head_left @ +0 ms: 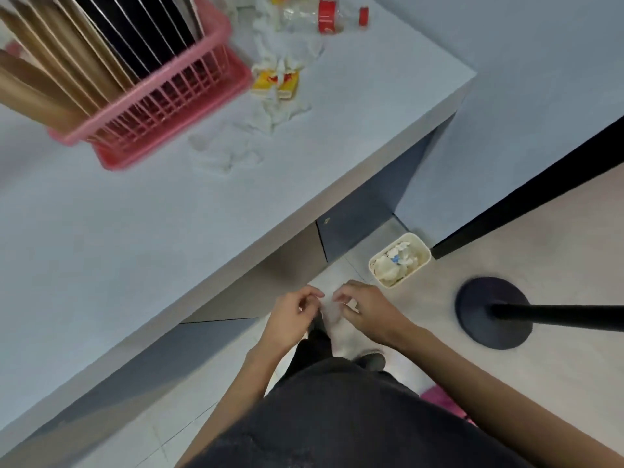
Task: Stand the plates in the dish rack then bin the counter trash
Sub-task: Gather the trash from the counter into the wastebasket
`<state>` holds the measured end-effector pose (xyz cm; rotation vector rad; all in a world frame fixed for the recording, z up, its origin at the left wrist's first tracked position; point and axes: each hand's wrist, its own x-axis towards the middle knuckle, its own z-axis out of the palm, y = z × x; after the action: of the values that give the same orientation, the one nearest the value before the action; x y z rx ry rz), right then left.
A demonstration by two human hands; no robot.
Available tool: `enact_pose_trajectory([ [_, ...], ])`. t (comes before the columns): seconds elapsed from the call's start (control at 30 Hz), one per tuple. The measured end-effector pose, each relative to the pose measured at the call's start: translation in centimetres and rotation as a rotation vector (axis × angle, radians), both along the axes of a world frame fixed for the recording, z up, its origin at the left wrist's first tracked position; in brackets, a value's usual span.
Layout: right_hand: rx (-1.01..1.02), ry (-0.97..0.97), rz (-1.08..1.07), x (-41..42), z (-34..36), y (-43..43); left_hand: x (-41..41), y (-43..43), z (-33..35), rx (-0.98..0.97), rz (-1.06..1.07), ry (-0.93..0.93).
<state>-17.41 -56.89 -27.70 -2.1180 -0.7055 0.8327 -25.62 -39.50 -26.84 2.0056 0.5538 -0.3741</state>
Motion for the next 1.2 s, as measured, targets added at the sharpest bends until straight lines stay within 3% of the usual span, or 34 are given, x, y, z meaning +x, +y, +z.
enact_pose_trajectory([
  [0.3,0.174,-0.222,0.112,6.4,6.3,10.2,2.4,7.7,7.0,-0.006,0.196,-0.237],
  [0.47,0.177,-0.220,0.107,9.7,7.5,13.6,4.5,12.0,8.5,0.001,0.254,-0.335],
  [0.67,0.178,-0.205,0.005,13.0,7.9,15.2,8.8,17.0,8.8,0.222,0.353,-0.481],
  [0.8,0.118,-0.258,-0.009,14.8,7.8,15.6,12.7,20.3,7.6,0.457,0.295,-0.523],
  [0.93,0.026,-0.321,-0.098,16.7,8.1,16.5,16.2,22.3,6.3,0.639,0.163,-0.392],
  [1.07,-0.038,-0.272,-0.269,18.8,8.7,18.0,18.1,23.4,4.8,0.710,0.000,-0.283],
  [1.2,-0.109,-0.294,-0.342,20.9,8.9,19.9,18.7,23.9,3.6,0.672,-0.064,-0.303],
])
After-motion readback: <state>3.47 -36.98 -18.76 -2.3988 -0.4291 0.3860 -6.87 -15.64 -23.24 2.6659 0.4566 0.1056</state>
